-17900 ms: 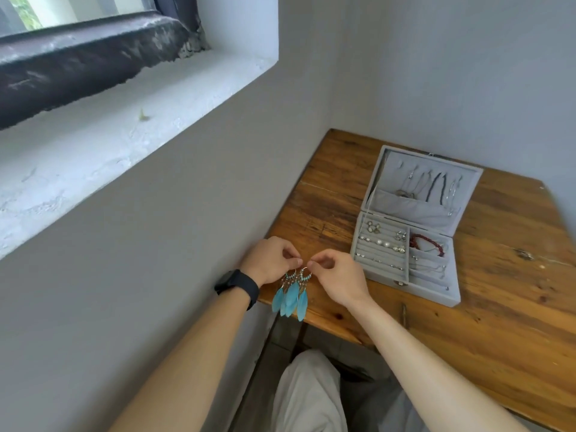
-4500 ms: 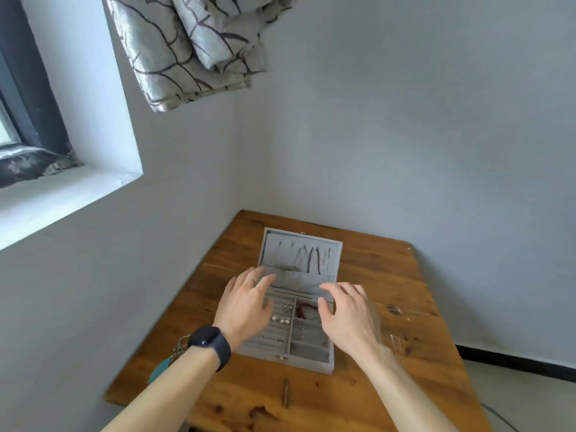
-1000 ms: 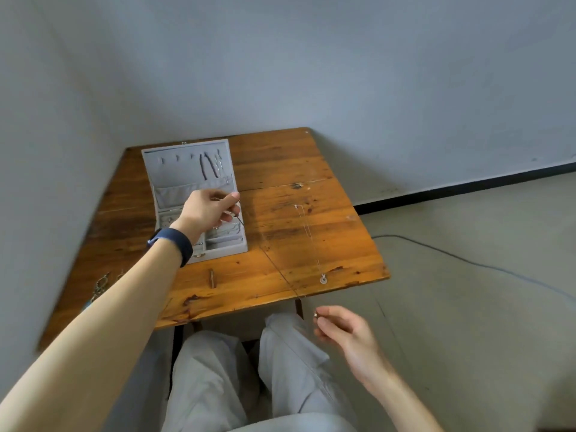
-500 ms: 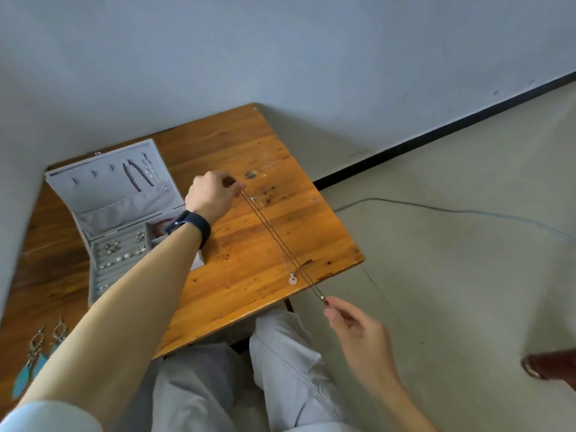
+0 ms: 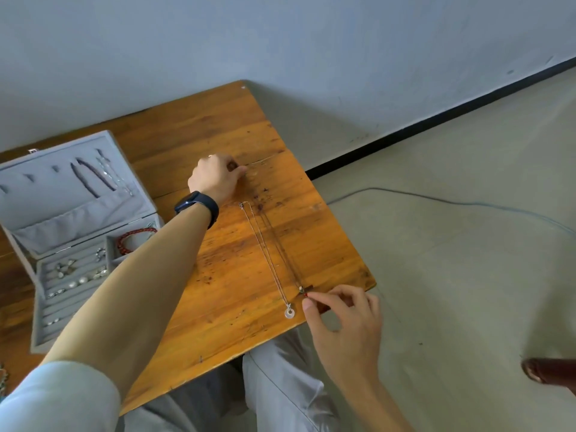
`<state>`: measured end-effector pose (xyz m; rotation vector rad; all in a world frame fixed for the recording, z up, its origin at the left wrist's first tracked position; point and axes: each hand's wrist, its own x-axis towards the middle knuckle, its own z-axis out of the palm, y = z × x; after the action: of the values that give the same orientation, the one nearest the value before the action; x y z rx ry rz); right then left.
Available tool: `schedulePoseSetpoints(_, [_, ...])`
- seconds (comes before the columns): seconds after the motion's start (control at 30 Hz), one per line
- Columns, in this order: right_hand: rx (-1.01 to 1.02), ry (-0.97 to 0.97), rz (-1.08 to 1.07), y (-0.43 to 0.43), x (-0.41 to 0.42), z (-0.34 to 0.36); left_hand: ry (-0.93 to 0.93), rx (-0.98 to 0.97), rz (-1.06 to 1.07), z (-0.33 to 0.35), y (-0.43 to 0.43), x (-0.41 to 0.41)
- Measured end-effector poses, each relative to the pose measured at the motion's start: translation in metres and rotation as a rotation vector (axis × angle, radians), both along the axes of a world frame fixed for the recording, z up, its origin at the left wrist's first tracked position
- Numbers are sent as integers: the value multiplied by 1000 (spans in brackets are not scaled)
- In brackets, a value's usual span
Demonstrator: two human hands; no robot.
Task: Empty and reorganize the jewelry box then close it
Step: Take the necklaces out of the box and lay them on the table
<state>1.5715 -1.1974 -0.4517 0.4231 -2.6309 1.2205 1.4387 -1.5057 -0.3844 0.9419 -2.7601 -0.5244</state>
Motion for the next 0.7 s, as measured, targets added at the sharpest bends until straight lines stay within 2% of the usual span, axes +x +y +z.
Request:
schedulePoseSetpoints(0.27, [5,157,54,4,-1,-26,46,7,-33,-21,-6,-12])
schedulePoseSetpoints(0.7, [35,118,101,7,1,-22,51,84,-72,-9,-2,-7])
